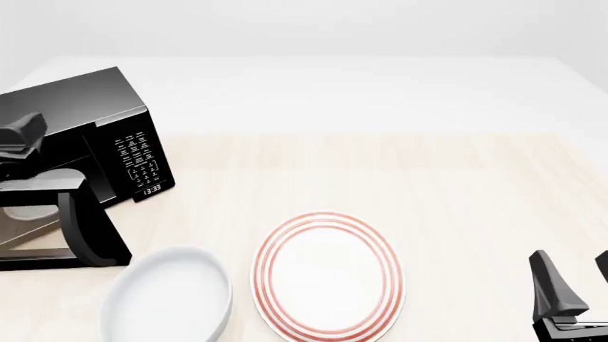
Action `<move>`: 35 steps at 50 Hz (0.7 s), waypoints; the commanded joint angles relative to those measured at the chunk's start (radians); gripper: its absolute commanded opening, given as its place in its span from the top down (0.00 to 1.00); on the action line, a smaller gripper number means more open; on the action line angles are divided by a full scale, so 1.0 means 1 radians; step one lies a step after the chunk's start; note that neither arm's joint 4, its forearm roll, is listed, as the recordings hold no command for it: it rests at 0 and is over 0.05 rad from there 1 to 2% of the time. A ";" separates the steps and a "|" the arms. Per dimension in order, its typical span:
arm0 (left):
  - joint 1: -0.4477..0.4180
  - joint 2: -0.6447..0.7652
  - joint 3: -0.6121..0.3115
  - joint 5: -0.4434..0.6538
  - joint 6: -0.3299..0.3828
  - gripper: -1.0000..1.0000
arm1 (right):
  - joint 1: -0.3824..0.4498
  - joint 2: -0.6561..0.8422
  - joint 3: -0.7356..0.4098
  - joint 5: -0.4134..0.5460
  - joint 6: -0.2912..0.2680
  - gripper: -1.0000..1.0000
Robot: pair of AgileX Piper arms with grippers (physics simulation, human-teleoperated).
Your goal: Open the microwave.
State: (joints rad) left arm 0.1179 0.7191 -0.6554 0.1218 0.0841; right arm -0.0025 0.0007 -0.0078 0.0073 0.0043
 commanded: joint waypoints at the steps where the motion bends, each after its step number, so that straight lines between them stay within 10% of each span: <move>1: -0.002 0.085 -0.068 0.078 -0.008 0.00 | 0.000 0.000 0.000 0.000 0.000 0.00; 35: -0.004 0.441 -0.255 0.161 -0.017 0.00 | 0.000 0.000 0.000 0.000 0.000 0.00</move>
State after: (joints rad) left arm 0.1028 1.0572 -0.8660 0.2705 0.0613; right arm -0.0024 0.0007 -0.0078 0.0073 0.0043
